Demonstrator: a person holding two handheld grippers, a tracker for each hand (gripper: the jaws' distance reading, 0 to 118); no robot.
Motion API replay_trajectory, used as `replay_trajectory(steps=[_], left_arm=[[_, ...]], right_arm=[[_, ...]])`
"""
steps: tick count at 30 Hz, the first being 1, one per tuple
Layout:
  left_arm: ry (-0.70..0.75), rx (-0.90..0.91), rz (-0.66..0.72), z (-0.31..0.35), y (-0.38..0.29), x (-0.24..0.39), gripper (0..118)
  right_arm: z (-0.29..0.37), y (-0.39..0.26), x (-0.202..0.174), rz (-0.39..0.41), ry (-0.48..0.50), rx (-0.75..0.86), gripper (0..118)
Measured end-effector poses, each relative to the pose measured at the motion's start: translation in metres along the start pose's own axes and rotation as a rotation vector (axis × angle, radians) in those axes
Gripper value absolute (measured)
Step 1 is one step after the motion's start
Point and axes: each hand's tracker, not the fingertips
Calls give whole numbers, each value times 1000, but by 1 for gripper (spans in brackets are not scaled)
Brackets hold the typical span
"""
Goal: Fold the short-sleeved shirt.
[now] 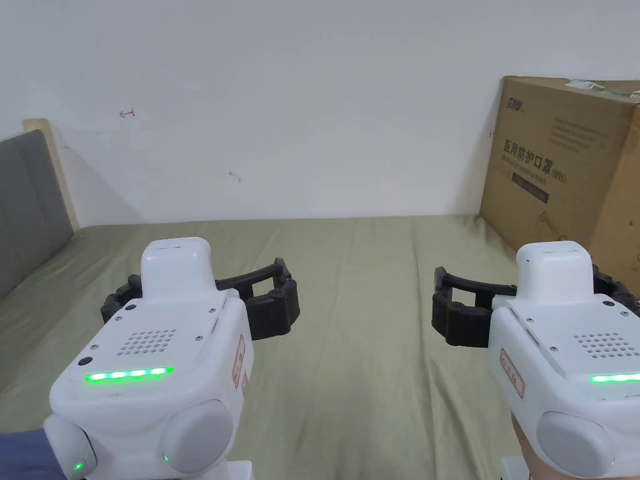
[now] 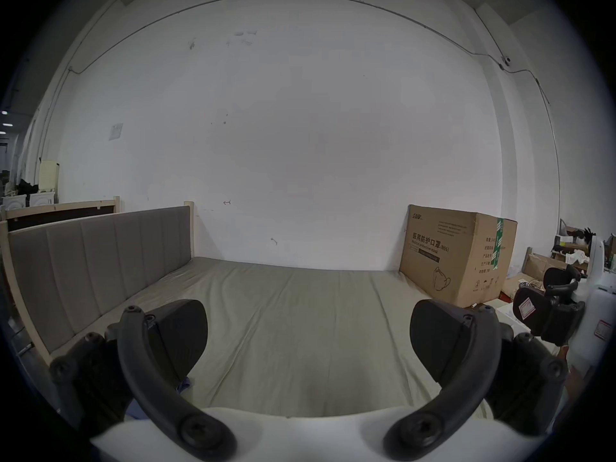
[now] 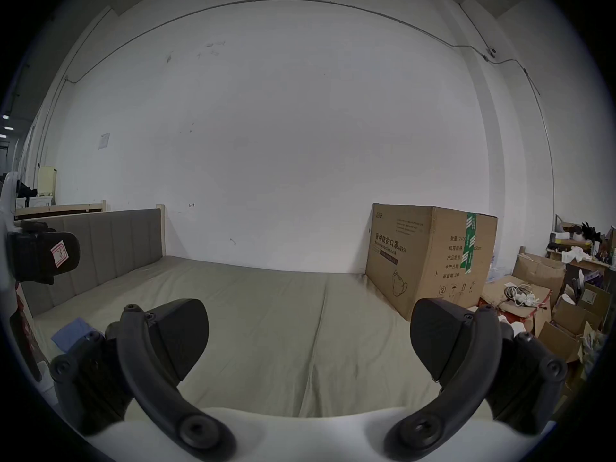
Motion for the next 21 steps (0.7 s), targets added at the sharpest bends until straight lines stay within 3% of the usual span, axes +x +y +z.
replay_trajectory(steps=[21], left_arm=[[12,-2,12,0,-1,-3,118]], right_arm=[[-1,-2,-3,13,-4,-8,118]])
